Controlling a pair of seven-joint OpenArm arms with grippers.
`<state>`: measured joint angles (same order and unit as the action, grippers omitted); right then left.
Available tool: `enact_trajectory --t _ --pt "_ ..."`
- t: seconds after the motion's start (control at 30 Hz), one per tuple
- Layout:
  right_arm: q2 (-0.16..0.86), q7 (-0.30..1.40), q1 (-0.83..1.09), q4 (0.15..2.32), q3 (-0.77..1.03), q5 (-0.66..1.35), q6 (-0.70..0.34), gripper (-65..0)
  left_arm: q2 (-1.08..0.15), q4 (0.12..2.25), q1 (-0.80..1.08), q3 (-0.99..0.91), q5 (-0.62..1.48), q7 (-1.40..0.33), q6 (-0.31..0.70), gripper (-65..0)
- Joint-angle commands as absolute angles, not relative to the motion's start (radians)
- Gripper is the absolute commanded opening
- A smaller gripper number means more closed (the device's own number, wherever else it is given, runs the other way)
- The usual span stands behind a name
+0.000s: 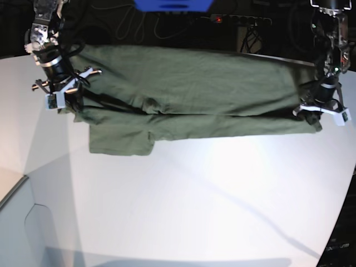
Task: Layout the t-shirt on the table in an organized manner, then fold the t-shirt properly
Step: 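Lift the hem with both grippers and fold it toward the collar, then lower the folded hem onto the shirt and open both grippers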
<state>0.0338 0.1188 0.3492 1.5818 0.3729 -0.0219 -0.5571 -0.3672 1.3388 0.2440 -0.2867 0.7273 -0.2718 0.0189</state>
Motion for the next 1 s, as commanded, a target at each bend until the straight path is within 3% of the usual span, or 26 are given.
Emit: enact_trajectory --t 0.0,0.13,0.23,0.37,0.97 --pt "0.044 0.107 0.346 1.6 0.377 -0.007 -0.567 -64.0 -0.383 1.359 0.234 -0.297 0.731 -0.282 0.024 -53.7" --pt "0.044 0.116 0.348 1.61 0.384 -0.007 -0.567 -52.9 -0.377 1.422 0.242 -0.337 0.731 -0.34 0.024 -38.0" --pt "0.047 0.116 0.354 1.626 0.384 -0.007 -0.567 -45.6 -0.375 1.483 0.271 -0.381 0.731 -0.34 0.018 -36.1" --pt "0.045 0.116 0.358 1.662 0.384 -0.007 -0.567 -40.6 -0.375 1.472 0.254 -0.446 0.73 -0.346 0.022 -35.8" --pt "0.045 0.119 0.349 1.672 0.38 -0.007 -0.567 -39.8 -0.378 1.133 0.038 -0.437 0.697 -0.341 0.024 -35.7"
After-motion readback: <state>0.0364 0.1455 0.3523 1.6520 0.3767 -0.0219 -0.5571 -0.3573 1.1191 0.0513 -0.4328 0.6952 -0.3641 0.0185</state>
